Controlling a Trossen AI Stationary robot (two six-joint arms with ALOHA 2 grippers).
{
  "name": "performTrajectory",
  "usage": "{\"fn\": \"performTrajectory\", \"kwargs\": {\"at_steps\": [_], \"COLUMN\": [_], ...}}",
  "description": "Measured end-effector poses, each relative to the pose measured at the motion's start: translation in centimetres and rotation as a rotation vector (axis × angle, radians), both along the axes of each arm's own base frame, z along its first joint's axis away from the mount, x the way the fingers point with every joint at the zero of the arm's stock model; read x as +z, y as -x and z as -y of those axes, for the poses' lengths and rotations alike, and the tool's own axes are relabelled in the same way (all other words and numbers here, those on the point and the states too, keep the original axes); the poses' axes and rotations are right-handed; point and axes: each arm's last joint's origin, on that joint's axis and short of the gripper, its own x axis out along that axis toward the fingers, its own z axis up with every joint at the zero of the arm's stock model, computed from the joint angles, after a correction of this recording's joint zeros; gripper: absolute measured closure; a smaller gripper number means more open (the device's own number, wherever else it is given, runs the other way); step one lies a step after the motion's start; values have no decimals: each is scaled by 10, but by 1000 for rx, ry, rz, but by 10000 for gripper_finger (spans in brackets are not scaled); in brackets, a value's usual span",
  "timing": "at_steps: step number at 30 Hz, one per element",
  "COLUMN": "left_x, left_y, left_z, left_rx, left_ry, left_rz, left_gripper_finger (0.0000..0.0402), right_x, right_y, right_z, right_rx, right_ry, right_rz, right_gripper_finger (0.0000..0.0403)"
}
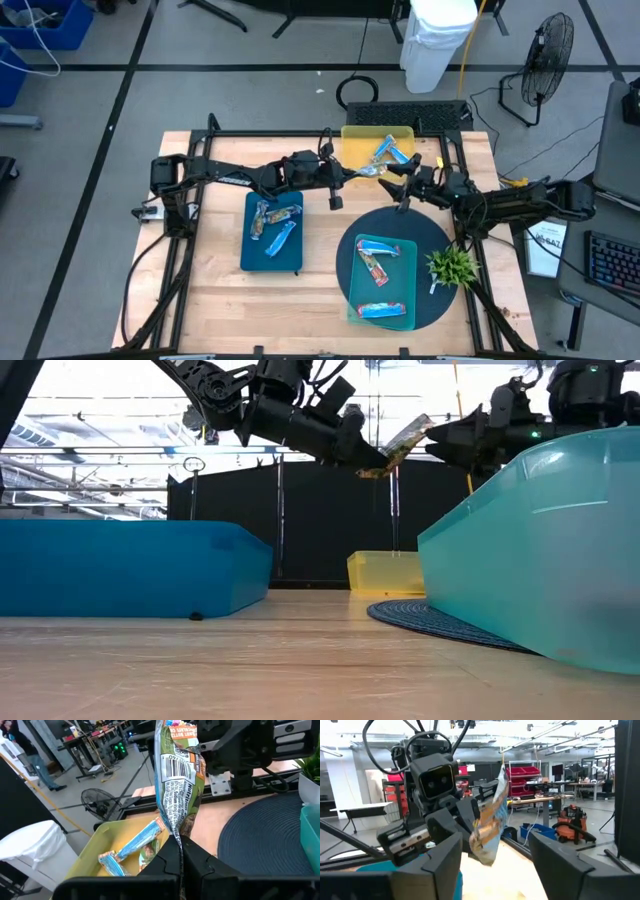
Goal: Pick and place Granola Bars by type
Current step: Put the yellow granola bar into the yellow bin
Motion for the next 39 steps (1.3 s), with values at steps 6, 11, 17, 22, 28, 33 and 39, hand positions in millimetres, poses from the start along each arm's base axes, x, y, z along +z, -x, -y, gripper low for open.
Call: {"fn": "performTrajectory", "kwargs": {"at_steps": [6, 11, 17, 22, 28, 33, 39], "left_x": [0, -2, -6, -6, -7, 1, 40], "left_y": [0, 0, 1, 1, 2, 8, 36], "left_z": [0, 0, 0, 0, -3, -4, 0], "left_rx": [2, 4, 16, 25, 38, 67, 120], "left_ry": [8, 19, 28, 24, 26, 68, 116], "left_rz": [2, -15, -56, -57, -63, -74, -97], "left_gripper_finger": [400, 400, 397, 396, 398, 366, 336], "right_x": [2, 2, 3, 3, -1, -1, 9], "right_y": [-20, -31, -31, -31, -32, -30, -22], "right_z": [6, 9, 9, 9, 9, 10, 10], "right_rx": [5, 5, 5, -1, -16, -32, -54], "right_ry": [-33, -38, -33, -7, 46, 78, 99], "right_rz": [-32, -52, -43, -52, -116, -147, -141], "right_gripper_finger": [166, 181, 245, 322, 391, 396, 398]}}
